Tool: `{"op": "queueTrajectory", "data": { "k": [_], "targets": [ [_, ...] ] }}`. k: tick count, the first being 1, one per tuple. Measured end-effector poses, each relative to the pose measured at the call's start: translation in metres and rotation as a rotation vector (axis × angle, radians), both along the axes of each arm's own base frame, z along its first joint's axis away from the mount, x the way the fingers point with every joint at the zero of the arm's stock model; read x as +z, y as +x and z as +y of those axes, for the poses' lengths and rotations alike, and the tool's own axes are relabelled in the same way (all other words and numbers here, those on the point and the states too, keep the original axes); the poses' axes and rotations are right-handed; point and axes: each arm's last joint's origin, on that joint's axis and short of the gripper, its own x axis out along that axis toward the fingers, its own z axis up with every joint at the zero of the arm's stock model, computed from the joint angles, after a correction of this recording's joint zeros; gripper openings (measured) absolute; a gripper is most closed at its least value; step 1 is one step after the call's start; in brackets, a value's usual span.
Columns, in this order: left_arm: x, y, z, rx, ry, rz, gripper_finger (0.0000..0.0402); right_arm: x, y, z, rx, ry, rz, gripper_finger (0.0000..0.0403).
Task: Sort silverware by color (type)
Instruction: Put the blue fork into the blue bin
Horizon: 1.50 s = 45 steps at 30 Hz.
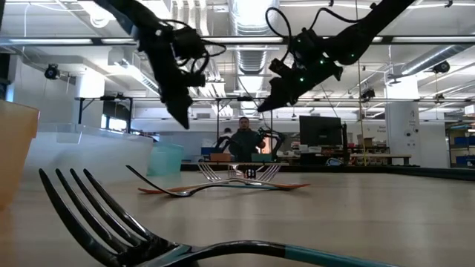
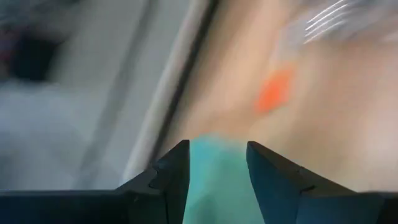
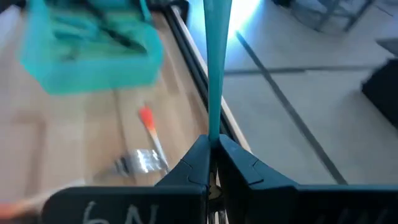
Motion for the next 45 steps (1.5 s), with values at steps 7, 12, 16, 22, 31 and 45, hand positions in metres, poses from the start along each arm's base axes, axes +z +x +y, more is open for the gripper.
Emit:
{"op": "queueTrajectory", "data": {
  "k": [7,12,16,22,31,45],
  "targets": [
    [-0.010,-0.019,-0.005,-0.126,0.034,-0.469,0.0142,-0.004,0.021,0.009,0.084,-0.024,-0.099,0.0009],
    [-0.008,-0.030,-0.014,-0.144,0.132,-0.836,0.0142,-0.013,0.038,0.016,0.117,-0.051,-0.166,0.0009],
    [-0.006,-0.037,-0.019,-0.142,0.194,-1.029,0.0142,-0.015,0.049,0.019,0.127,-0.098,-0.249,0.0009],
    [-0.002,-0.040,-0.023,-0.136,0.177,-1.198,0.0142,-0.012,0.057,0.018,-0.034,-0.167,-0.372,0.0009],
    [0.015,-0.035,-0.020,-0.139,0.193,-1.274,0.0142,-0.021,0.075,0.031,-0.181,-0.272,-0.402,0.0009],
    [0.021,-0.023,-0.013,-0.154,0.222,-1.268,0.0142,-0.006,0.114,0.041,-0.172,-0.290,-0.457,0.0009]
  ]
}}
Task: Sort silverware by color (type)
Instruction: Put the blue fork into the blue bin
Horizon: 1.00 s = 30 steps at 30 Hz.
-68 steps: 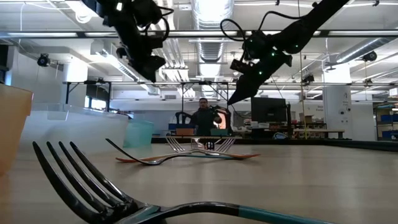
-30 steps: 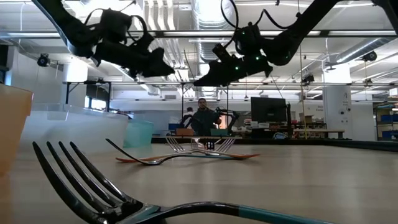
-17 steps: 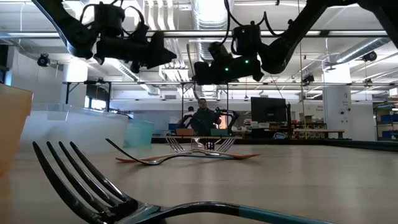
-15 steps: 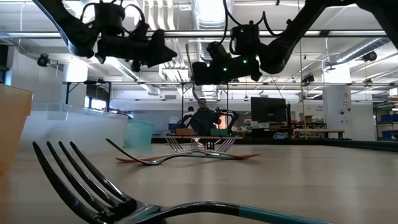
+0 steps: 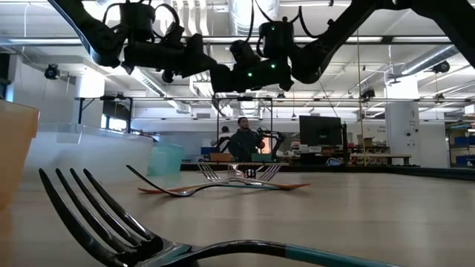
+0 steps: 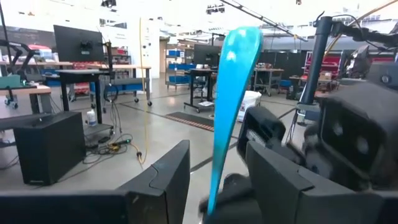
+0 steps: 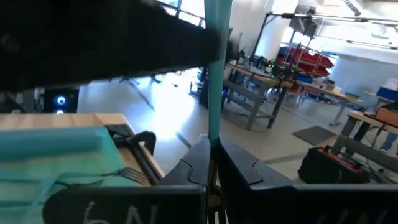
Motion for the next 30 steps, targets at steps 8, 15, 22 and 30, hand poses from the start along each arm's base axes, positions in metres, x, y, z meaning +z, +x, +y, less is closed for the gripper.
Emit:
{"op": "queueTrajectory", "data": {
  "k": [8,15,22,30],
  "targets": [
    [0.000,-0.001,0.001,0.067,0.046,0.044,0.0142,-0.008,0.013,0.001,-0.065,-0.047,0.097,0.0009],
    [-0.001,-0.002,0.002,0.105,0.066,0.065,0.0142,-0.005,0.012,0.001,-0.092,-0.066,0.104,0.0009],
    [0.003,-0.002,0.003,0.124,0.105,0.081,0.0071,-0.005,0.012,0.001,-0.093,-0.069,0.113,0.0009],
    [0.003,-0.002,0.003,0.119,0.095,0.077,0.0003,-0.005,0.012,0.001,-0.095,-0.069,0.113,0.0022]
  ]
}}
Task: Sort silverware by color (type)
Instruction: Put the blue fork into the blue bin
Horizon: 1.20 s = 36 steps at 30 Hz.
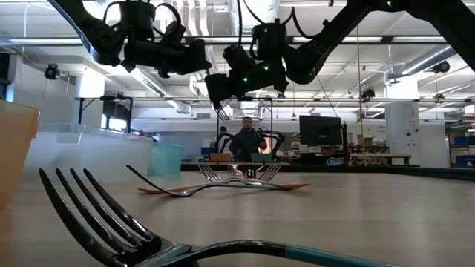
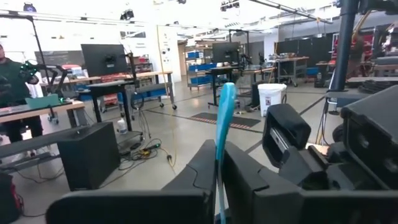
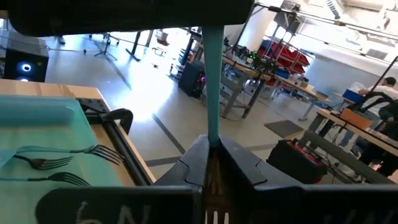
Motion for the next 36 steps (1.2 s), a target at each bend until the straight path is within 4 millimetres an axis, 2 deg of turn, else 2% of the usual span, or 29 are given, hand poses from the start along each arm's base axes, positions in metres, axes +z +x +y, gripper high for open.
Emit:
{"op": "queueTrajectory", "data": {
  "k": [5,9,13,18,22,27,31,36],
  "targets": [
    [0.002,-0.003,0.000,0.024,-0.003,0.014,0.0001,0.006,0.000,-0.001,0.002,-0.005,-0.016,0.0050],
    [0.008,-0.009,-0.002,0.047,0.001,0.032,0.0001,0.015,-0.002,0.000,0.001,-0.003,-0.018,0.0088],
    [0.012,-0.022,-0.009,0.079,-0.017,0.178,0.0001,0.023,-0.009,0.003,0.001,0.077,0.039,0.0128],
    [0.014,-0.054,-0.026,0.182,-0.131,0.431,0.0000,0.024,-0.026,0.008,-0.012,0.197,0.277,0.0159],
    [0.018,-0.081,-0.043,0.188,-0.189,0.536,0.0000,0.018,-0.037,0.012,-0.026,0.280,0.416,0.0163],
    [0.005,-0.103,-0.055,0.248,-0.318,0.709,0.0000,0.003,-0.044,0.012,-0.052,0.371,0.540,0.0156],
    [0.000,-0.104,-0.053,0.329,-0.336,0.764,0.0000,-0.005,-0.045,0.012,-0.056,0.389,0.585,0.0150],
    [-0.012,-0.093,-0.048,0.270,-0.386,0.803,0.0009,-0.008,-0.047,0.014,-0.029,0.471,0.590,0.0152]
  ]
}}
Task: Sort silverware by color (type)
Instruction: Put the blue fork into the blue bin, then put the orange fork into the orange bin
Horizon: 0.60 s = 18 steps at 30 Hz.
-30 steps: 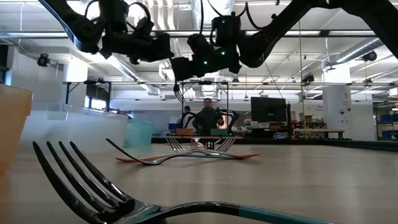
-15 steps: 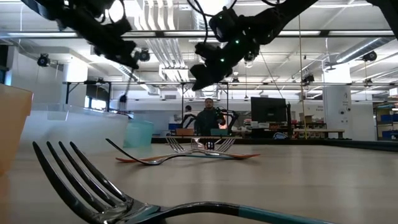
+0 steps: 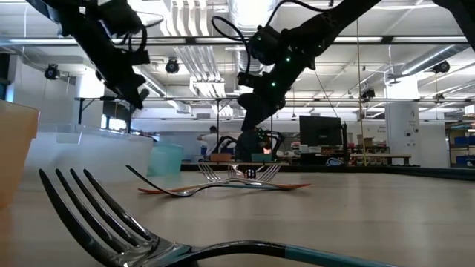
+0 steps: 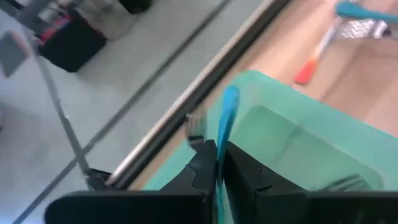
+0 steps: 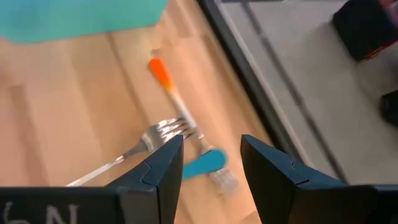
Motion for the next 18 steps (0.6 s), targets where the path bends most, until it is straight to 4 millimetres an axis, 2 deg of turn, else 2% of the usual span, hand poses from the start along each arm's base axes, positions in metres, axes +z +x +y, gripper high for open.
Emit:
{"op": "queueTrajectory", "data": {
  "k": [6,10,14,18],
  "targets": [
    [-0.020,0.014,0.008,-0.015,-0.063,0.090,0.0042,-0.005,-0.002,0.003,-0.003,0.088,-0.015,0.0166],
    [-0.025,0.026,0.015,-0.047,-0.064,0.041,0.0058,-0.007,-0.002,0.004,-0.004,0.170,-0.055,0.0168],
    [-0.016,0.038,0.018,-0.173,-0.045,-0.118,0.0063,-0.010,-0.003,0.007,-0.015,0.258,-0.085,0.0169],
    [-0.005,0.036,0.014,-0.234,-0.035,-0.196,0.0063,-0.015,-0.001,0.007,-0.066,0.305,-0.112,0.0169]
  ]
}}
